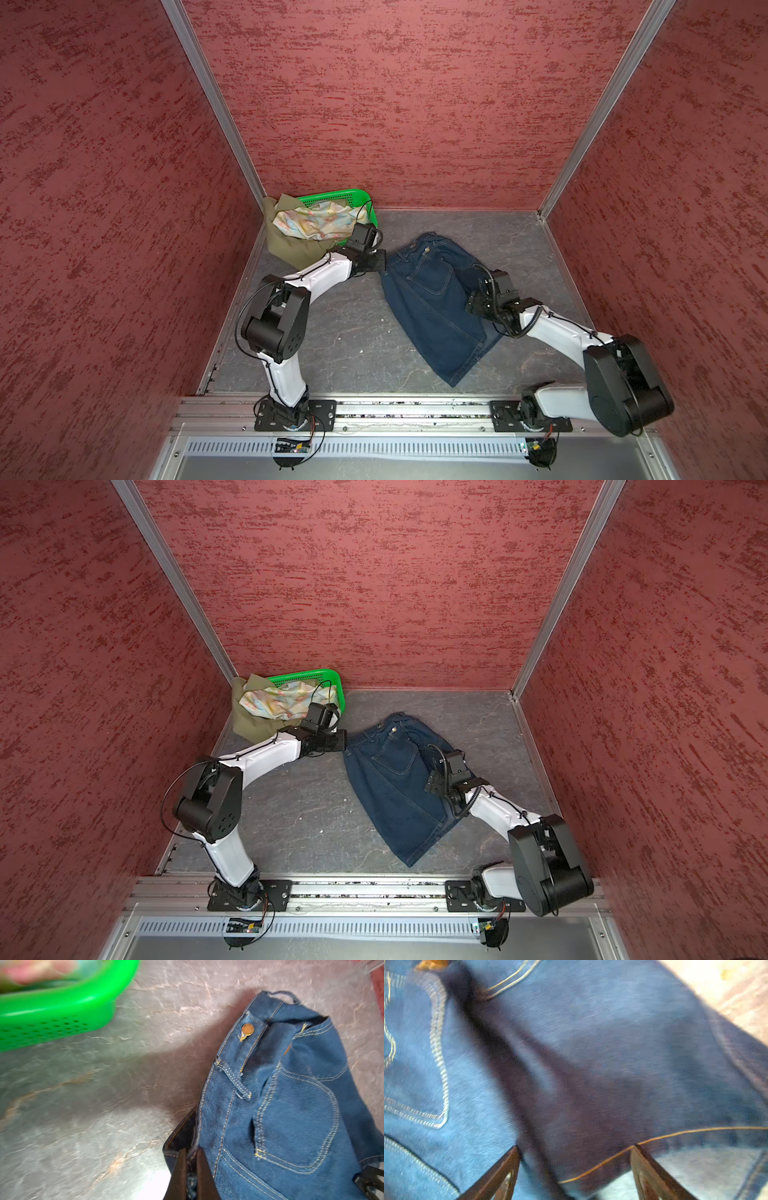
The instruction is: Fold and stack the skirts
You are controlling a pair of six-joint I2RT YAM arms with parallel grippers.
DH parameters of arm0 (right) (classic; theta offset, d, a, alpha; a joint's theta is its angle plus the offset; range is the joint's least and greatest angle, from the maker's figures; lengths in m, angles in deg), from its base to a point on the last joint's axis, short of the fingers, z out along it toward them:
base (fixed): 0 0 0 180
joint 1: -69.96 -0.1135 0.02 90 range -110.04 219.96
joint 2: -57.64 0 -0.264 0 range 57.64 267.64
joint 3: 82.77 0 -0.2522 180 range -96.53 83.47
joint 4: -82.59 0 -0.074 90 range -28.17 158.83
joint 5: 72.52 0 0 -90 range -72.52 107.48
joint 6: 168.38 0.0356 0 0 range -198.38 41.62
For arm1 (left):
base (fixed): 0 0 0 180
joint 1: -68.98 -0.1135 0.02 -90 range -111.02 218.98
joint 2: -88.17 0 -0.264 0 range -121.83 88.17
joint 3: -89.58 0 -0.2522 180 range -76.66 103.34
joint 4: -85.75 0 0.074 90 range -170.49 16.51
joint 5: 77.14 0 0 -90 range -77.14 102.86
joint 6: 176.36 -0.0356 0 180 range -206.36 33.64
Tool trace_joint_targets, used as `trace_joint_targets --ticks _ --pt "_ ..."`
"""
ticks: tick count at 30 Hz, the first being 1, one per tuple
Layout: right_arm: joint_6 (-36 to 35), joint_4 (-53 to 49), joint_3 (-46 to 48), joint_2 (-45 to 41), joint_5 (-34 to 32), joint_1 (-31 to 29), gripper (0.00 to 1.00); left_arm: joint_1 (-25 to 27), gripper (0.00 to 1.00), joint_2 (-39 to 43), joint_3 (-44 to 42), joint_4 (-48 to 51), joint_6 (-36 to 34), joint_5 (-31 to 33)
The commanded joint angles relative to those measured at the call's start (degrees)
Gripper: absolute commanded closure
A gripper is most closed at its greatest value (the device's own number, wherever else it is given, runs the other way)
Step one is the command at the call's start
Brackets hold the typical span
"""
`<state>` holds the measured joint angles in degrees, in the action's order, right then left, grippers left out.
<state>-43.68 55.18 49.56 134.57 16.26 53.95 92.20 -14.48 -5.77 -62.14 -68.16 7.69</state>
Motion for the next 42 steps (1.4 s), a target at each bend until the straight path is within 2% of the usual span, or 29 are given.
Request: trace_joint_targets --ticks 1,7,12,15,19,22,27,33,42 --pt "5.7 5.2 2.0 -1.2 3.7 2.4 0.17 -1.0 1.0 1.2 -2.6 -2.7 0.8 -0.7" --pt "12.4 12.2 4.7 -0.4 9.3 3.2 0.2 -1.8 1.0 1.8 -6.1 -4.8 1.6 -1.0" --pt "18.7 20.1 7.3 -0.1 10.8 3.5 0.32 -1.8 1.0 2.3 -7.1 -5.3 1.7 -1.0" --pt "22.0 25.8 8.6 -0.7 11.6 4.3 0.48 -1.8 1.0 2.5 -7.3 -5.3 1.8 -1.2" --pt "23.9 31.4 9.0 -1.7 11.7 6.1 0.83 -1.7 1.0 2.8 -7.7 -5.3 1.8 -1.2" --pt "23.5 32.2 7.3 -1.6 11.4 7.9 1.0 -1.8 1.0 3.1 -8.3 -5.6 1.7 -1.3" --pt "21.6 32.0 3.4 0.3 12.3 11.9 1.0 -2.1 1.0 3.7 -9.5 -6.0 1.8 -1.6" --pt "16.5 27.8 -2.2 1.9 12.3 19.4 1.0 -2.9 1.0 5.1 -12.3 -7.7 3.2 -3.1" --pt "11.0 26.2 -12.2 12.7 16.1 27.8 1.0 -3.1 1.0 5.5 -15.7 -10.5 5.4 -4.4"
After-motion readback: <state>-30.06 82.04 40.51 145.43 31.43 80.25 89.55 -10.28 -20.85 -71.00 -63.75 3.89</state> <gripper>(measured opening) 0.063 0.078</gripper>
